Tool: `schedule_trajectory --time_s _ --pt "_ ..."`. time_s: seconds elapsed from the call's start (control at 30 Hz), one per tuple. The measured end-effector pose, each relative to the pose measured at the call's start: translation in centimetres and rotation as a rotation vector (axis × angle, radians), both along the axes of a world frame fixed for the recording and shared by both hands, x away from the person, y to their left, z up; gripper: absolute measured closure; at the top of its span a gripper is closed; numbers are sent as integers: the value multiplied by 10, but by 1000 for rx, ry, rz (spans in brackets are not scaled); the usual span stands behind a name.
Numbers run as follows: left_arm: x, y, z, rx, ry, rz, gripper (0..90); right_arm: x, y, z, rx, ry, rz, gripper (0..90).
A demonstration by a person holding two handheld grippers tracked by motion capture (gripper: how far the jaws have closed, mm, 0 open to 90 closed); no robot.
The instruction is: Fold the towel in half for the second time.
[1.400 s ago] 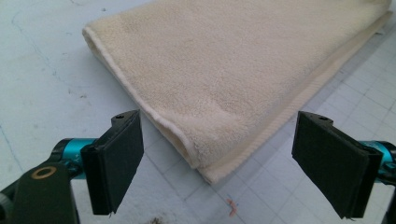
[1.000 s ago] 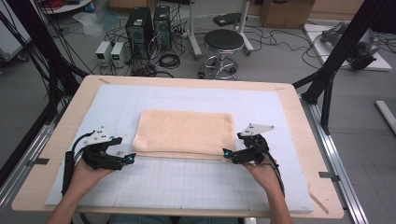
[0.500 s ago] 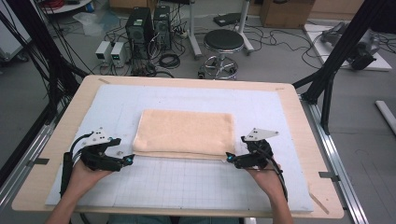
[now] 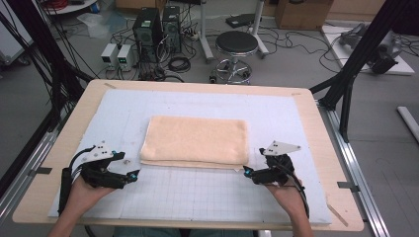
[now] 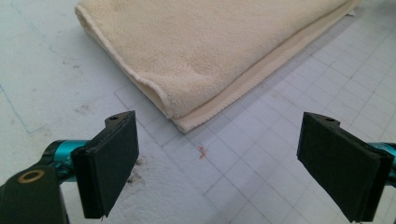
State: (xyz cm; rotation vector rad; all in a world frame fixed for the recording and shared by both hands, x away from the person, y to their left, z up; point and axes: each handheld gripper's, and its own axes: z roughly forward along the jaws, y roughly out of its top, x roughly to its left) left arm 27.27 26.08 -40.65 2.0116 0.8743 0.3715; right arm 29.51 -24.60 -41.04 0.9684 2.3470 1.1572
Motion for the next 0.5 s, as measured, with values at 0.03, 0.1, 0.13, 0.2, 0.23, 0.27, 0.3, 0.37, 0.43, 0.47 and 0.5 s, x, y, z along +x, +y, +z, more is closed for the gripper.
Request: schedule_trajectory --time_s 0.03,0.1,0.13,0.2,0.23,0.27,0.3,0.37,0.43,0.47,0.5 --pt "-1 1 0 9 1 -5 132 -2 -1 0 5 -2 -4 123" --pt "-4 1 0 2 3 -3 132 -5 -3 0 4 -6 -4 123" --pt "-5 2 0 1 4 -1 132 -6 -4 0 3 -8 -4 123" --pt "-7 3 -1 -2 4 2 132 -10 -5 1 4 -12 -8 123" --pt "-8 4 -1 2 4 0 132 -11 -6 0 6 -13 -6 123" --pt "-9 5 -1 3 4 4 132 -13 -7 0 4 -16 -9 123" --pt "-10 6 -1 0 7 5 132 -15 -7 0 9 -12 -9 122" --pt "-12 8 -2 4 10 5 132 -19 -9 1 10 -14 -11 122" --pt "-14 9 -2 9 11 5 132 -22 -11 1 10 -20 -11 122" --pt "-15 10 -2 9 12 8 132 -23 -11 1 17 -22 -10 121" --pt "-15 11 -2 3 11 10 132 -24 -12 1 20 -22 -14 119"
